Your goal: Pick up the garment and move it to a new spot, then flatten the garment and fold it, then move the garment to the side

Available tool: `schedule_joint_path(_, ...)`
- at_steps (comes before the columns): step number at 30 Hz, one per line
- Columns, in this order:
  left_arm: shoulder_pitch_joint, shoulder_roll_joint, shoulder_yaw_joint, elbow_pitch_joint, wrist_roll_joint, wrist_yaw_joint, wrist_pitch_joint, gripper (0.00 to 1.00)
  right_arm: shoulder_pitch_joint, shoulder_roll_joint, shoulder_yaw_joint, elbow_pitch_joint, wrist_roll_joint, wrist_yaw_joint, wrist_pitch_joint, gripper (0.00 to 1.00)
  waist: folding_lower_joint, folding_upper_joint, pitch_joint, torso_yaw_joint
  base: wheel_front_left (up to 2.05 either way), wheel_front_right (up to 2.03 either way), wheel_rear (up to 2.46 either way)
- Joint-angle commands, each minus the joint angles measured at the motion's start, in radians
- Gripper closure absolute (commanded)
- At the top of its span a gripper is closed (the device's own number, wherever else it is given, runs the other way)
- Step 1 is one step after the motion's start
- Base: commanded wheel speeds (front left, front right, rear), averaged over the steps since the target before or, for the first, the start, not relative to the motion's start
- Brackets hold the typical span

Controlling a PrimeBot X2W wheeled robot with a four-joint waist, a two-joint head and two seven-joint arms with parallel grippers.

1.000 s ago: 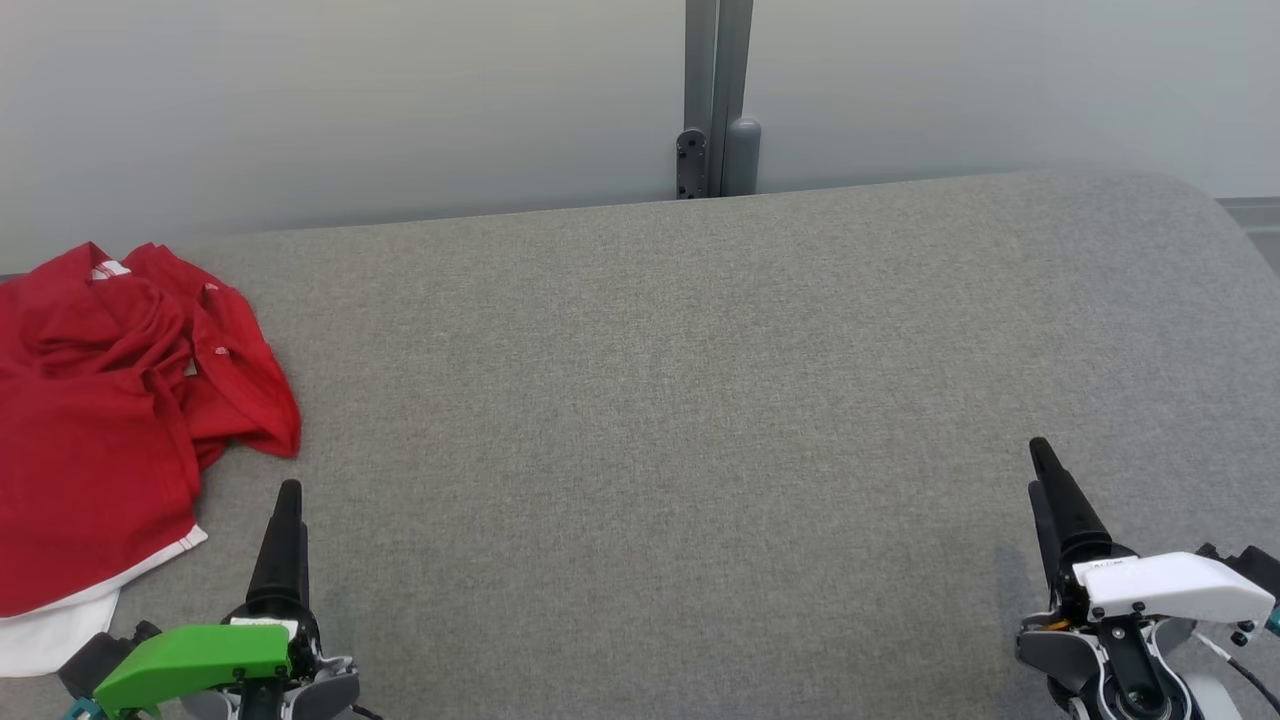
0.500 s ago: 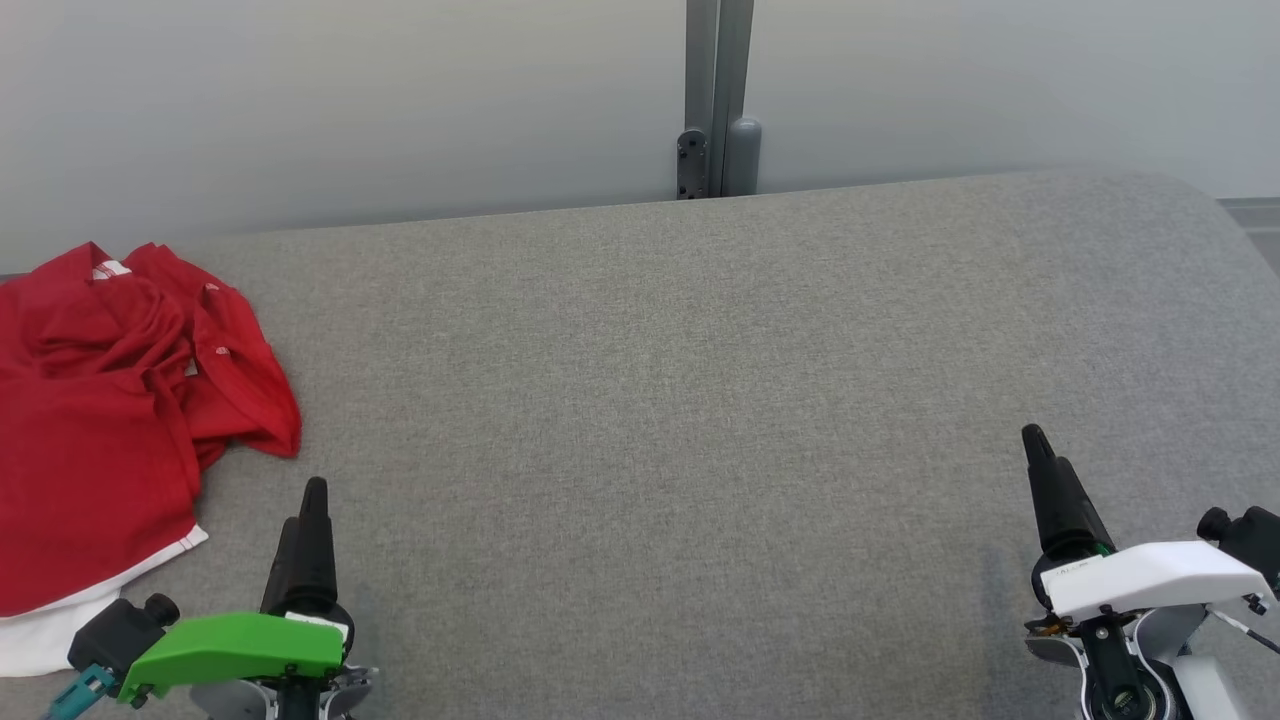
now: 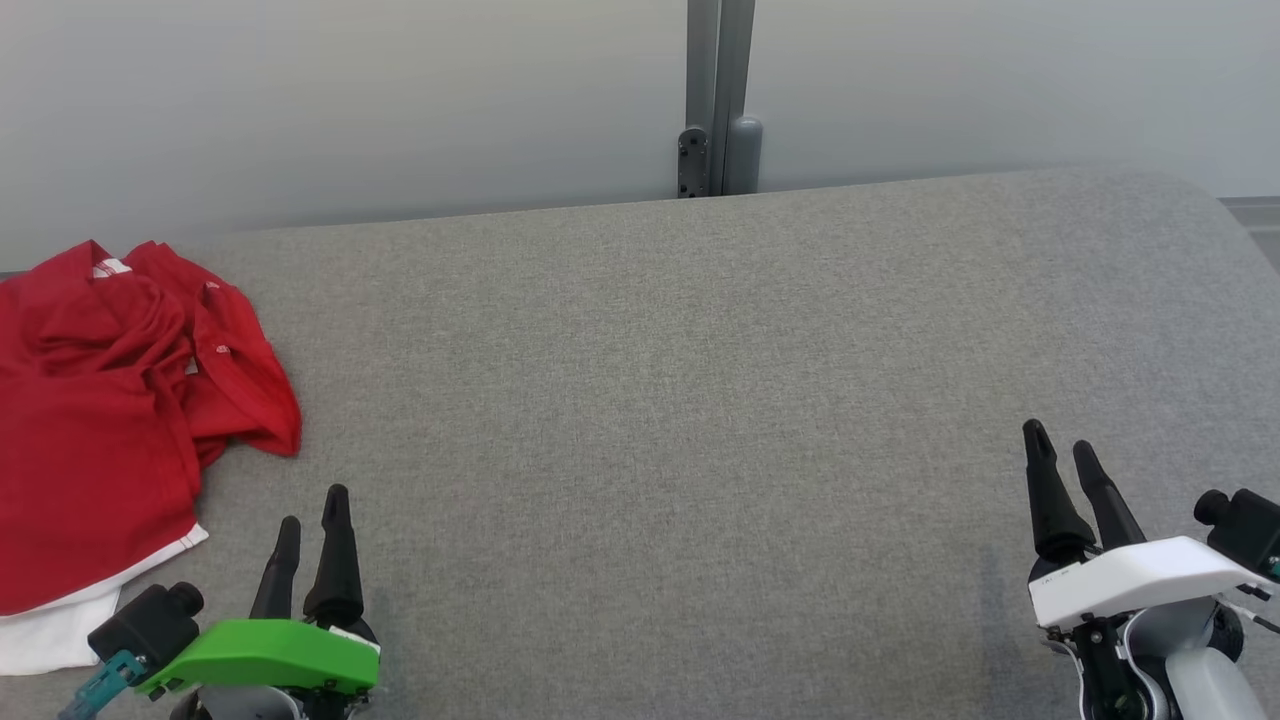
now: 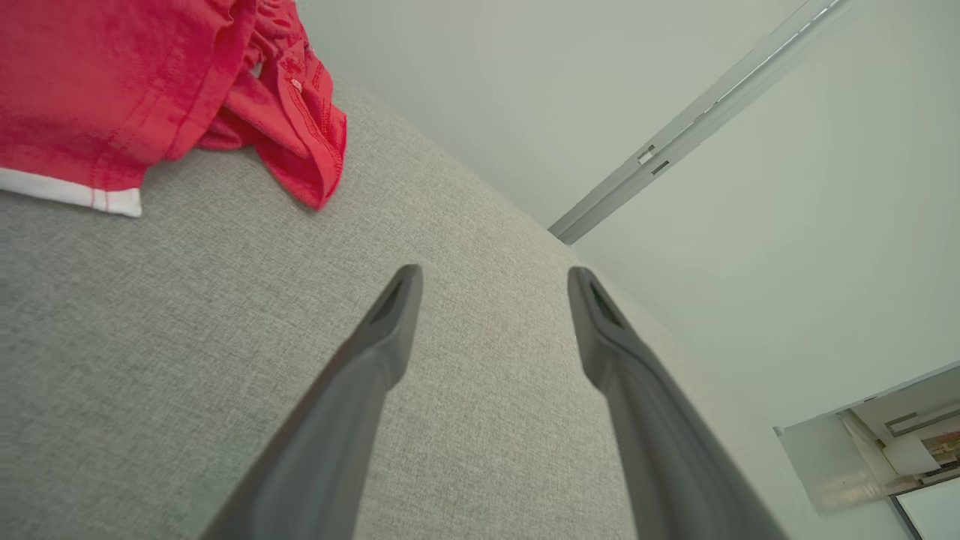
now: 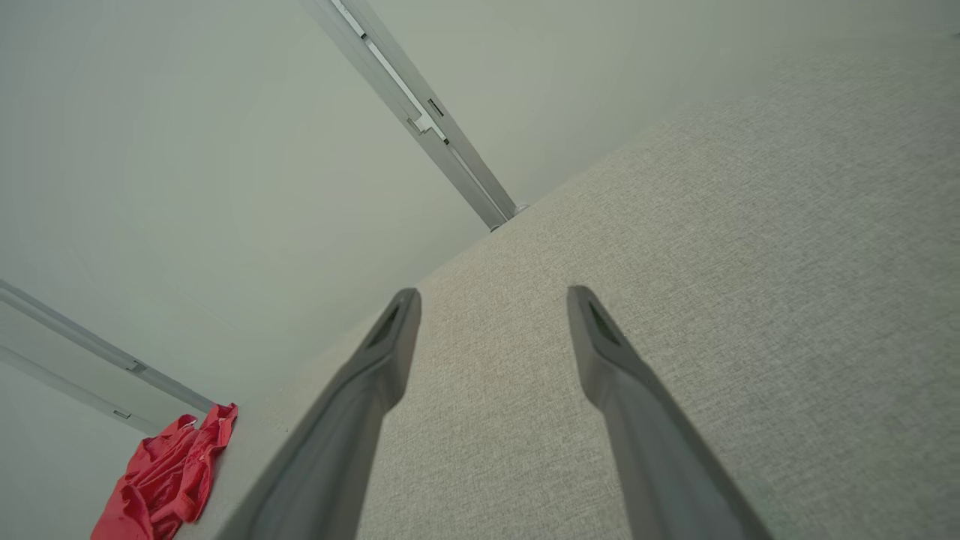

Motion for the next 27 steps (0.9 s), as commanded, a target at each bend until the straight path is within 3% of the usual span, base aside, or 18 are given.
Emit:
schedule_joint_path(1,0.000,0.011,-0.001,-0.011,0.039,0.002,-0.011,0.00,-0.003,-0.010,0.001,-0.017,-0.038,0.000,-0.013,0.00,-0.0001,0.0000,0.000,0.000,0.00,0.00,0.00)
schedule_joint_path(27,0.025,0.027,-0.019,0.004,0.370,0.005,-0.083,0.00,0.018,-0.019,-0.013,0.002,-0.337,0.000,-0.085,0.00,-0.0001,0.0000,0.001,0.003,0.00,0.00,0.00)
